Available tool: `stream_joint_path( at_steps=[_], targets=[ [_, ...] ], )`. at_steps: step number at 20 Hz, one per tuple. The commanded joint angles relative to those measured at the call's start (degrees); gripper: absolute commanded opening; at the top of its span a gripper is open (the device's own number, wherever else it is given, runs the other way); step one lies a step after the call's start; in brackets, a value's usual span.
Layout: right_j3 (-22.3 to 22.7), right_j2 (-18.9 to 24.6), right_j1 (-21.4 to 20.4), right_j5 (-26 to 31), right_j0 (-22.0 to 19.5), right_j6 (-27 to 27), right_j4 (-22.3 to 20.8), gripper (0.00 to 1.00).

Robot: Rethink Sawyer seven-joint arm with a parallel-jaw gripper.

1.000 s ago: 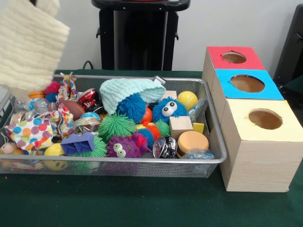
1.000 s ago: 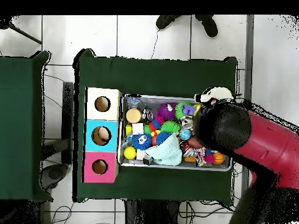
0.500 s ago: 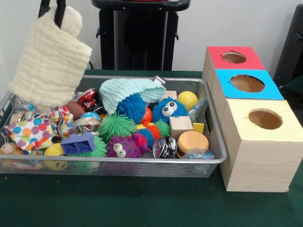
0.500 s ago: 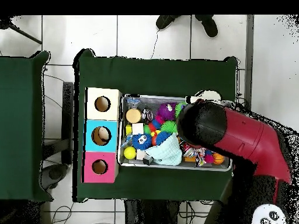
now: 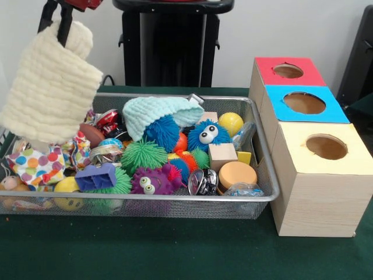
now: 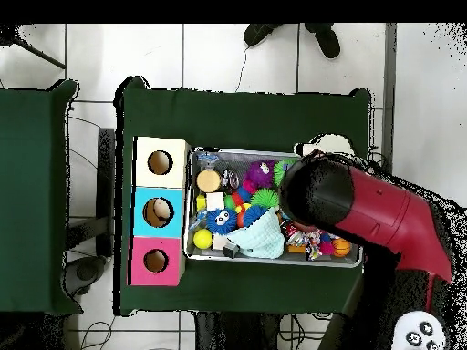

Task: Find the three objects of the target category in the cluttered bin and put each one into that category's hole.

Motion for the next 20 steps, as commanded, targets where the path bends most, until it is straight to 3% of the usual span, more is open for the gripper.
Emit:
stream_joint_path(
  at_steps=[1,3,10,20],
  targets=[
    [10.9,2.9,-2.6,2.4,-2.0,7.6,2.0,0.0],
    [14.1,3.9,-4.6,2.6,-2.8,6.8,3.1,0.0],
    [24.4,6.2,-9.8,-5.2,-5.6,4.4,3.4,0.0],
    [28.4,4.5,-10.3,-10.1,-3.3,7.2,0.5,0.0]
  ],
)
